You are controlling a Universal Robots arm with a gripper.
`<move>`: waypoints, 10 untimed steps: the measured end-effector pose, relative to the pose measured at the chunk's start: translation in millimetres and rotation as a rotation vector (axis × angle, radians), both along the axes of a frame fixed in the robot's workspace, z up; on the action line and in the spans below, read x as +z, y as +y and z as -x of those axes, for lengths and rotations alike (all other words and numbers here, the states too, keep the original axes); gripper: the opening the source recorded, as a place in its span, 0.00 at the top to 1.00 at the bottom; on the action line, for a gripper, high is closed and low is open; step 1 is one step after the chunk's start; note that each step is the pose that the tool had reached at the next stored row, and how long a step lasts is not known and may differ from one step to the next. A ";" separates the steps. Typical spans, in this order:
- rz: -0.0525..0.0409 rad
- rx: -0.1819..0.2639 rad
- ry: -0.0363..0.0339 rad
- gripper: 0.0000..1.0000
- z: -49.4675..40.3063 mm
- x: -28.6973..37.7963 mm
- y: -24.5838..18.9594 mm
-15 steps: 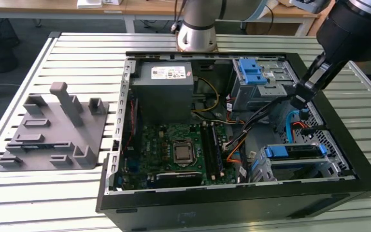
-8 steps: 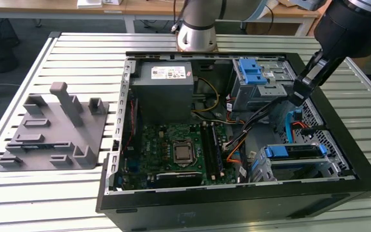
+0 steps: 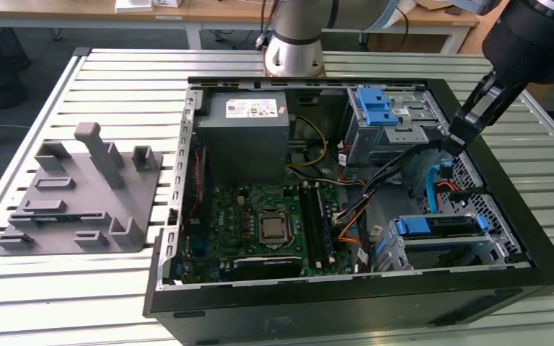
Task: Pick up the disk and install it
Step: 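Insert the first disk wire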
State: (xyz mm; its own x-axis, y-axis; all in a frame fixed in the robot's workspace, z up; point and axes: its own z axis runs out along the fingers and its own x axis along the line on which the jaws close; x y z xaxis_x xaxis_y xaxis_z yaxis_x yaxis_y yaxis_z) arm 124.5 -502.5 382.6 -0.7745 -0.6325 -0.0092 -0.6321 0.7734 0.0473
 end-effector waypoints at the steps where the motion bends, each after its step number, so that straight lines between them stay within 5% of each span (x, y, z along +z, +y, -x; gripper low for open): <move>1: 0.0000 0.000 0.0000 0.89 -2.2 -0.1 0.0; 10: 0.0001 0.013 -0.0001 0.89 -4.6 -2.0 -4.7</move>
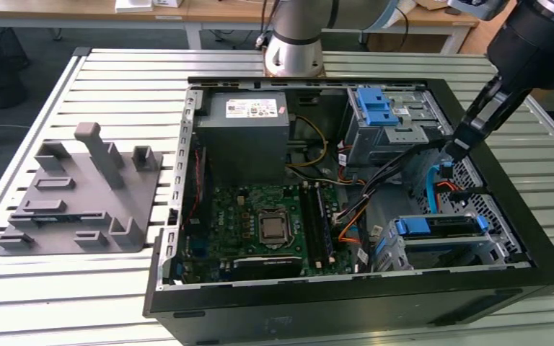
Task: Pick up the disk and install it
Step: 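Insert the first disk wire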
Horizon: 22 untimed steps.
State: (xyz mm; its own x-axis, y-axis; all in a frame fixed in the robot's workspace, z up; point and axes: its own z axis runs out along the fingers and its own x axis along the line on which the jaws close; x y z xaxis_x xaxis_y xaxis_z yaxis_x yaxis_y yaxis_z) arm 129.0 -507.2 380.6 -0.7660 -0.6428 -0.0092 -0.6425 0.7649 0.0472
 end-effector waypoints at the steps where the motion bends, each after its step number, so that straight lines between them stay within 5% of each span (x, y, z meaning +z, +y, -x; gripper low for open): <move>1: 0.0001 0.000 0.0000 0.89 0.0 0.0 0.0; 15: 0.0000 0.003 0.0000 0.89 0.0 -0.2 -1.5; 22: 0.0004 0.065 -0.0079 0.89 0.0 -3.5 -3.8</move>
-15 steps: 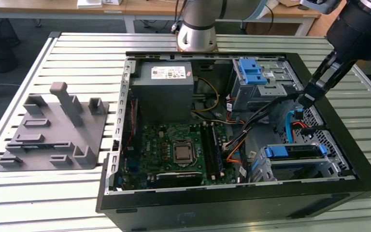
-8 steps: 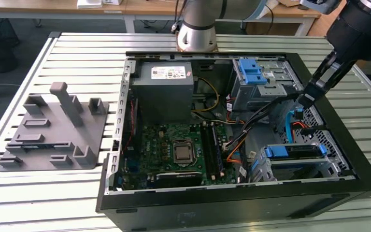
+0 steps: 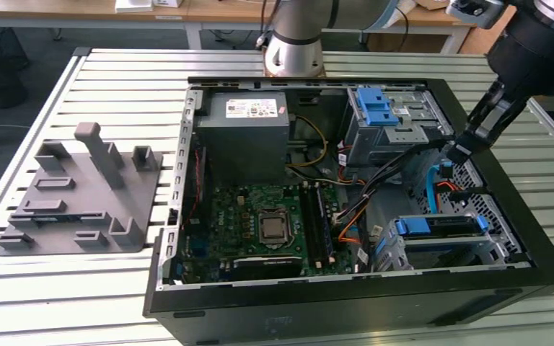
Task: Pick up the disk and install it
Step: 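Insert the first disk wire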
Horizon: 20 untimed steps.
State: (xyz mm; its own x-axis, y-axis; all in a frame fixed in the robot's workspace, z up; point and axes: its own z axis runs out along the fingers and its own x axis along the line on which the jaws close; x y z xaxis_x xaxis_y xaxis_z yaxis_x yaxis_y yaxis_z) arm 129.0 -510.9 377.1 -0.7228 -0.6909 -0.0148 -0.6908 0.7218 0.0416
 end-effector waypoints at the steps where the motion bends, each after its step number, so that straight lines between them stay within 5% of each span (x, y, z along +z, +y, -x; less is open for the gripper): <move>1: -0.0001 0.001 -0.0016 0.89 0.0 -0.7 -1.5; 5: 0.0000 0.002 -0.0062 0.89 0.0 -2.9 -9.1; 8: 0.0000 0.005 -0.0127 0.89 0.0 -4.3 -9.8; 14: 0.0010 0.069 -0.0398 0.89 -0.1 -6.4 -9.8; 16: 0.0126 0.081 -0.0395 0.89 0.0 -6.6 -9.8; 19: 0.0538 0.095 -0.0379 0.89 0.0 -6.6 -9.9; 20: 0.0574 0.108 -0.0381 0.89 0.0 -6.9 -9.9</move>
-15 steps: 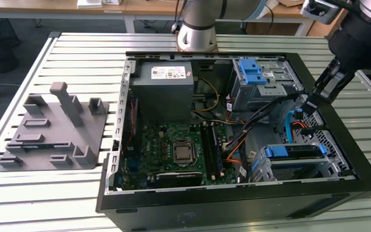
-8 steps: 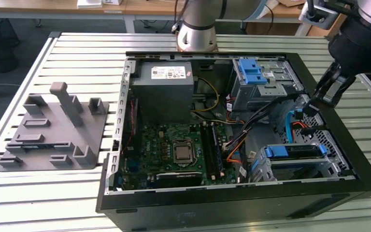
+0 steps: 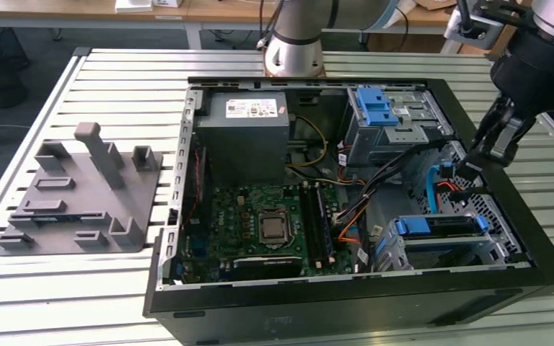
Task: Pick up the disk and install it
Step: 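Insert the first disk wire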
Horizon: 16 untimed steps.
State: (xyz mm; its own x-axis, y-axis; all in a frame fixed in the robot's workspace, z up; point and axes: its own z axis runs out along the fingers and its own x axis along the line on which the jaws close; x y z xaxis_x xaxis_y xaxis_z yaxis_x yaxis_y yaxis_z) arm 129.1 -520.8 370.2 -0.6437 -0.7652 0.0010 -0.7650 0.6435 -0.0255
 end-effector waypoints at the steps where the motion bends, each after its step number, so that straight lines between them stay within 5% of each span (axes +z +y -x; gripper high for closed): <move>1: 0.0008 0.017 0.0000 0.89 0.0 -0.2 0.0; 11: 0.0021 0.198 0.0000 0.89 0.0 -6.7 0.0; 16: 0.0124 0.210 0.0010 0.89 0.0 -6.3 0.0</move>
